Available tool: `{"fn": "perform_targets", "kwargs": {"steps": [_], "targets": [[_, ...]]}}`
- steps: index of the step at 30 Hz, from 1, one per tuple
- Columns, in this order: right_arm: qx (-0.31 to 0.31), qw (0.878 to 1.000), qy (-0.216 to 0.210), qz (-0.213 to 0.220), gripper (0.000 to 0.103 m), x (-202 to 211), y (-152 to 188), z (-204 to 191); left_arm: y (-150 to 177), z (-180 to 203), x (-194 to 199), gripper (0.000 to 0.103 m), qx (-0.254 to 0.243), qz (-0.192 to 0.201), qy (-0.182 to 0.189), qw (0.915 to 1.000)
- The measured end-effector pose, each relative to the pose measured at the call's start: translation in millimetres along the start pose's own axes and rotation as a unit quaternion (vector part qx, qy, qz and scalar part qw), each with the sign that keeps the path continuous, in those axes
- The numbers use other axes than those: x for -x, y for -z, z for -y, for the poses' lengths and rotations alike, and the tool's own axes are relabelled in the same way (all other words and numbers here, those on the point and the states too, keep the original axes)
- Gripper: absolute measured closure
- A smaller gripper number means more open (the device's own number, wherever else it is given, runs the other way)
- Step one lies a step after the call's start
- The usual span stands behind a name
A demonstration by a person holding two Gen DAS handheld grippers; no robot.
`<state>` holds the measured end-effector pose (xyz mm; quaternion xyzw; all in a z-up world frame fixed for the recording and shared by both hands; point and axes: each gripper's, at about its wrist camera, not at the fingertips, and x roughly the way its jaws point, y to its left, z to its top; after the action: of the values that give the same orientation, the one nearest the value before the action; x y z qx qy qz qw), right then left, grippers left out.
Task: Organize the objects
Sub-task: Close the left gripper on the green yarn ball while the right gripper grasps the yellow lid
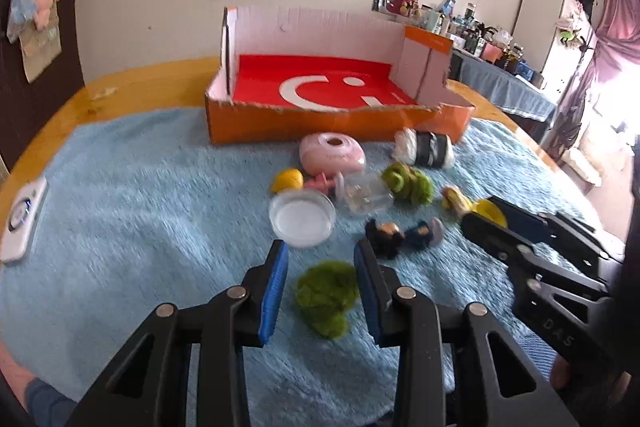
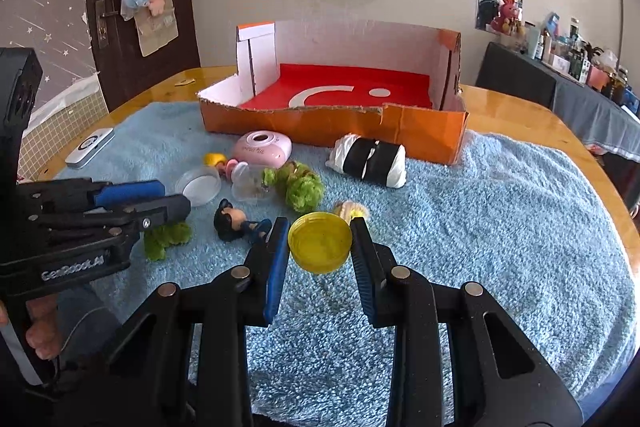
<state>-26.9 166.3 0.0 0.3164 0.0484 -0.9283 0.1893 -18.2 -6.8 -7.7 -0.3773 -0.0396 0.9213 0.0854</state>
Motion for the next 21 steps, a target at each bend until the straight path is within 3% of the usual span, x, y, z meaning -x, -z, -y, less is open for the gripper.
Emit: {"fn": "perform_targets", "kwargs": {"steps": [15, 17, 19, 21], "targets": [[-0.005, 0.999, 0.026, -0.025, 0.073, -13.4, 14.7, 6.9, 13.3, 6.6, -6.4, 0.066, -0.006, -0.014, 0.005, 0.9999], [-0.002, 0.999, 0.028, -0.027, 0.067, -14.1, 15.5, 6.8, 13.3, 5.9, -6.2, 0.066, -0.005, -0.013, 0.006, 0.9999], [-0.002, 0.999, 0.023, -0.027, 0.051, -14.1, 16.5, 6.1, 13.3, 4.9, -6.1, 0.067, -0.003, -0.013, 0.01, 0.9999], [0.001, 0.999, 0.027, -0.026, 0.051, -14.1, 17.4, 5.0, 13.1, 3.9, -5.8, 0.072, 0.0, -0.012, 0.013, 0.9998]]}}
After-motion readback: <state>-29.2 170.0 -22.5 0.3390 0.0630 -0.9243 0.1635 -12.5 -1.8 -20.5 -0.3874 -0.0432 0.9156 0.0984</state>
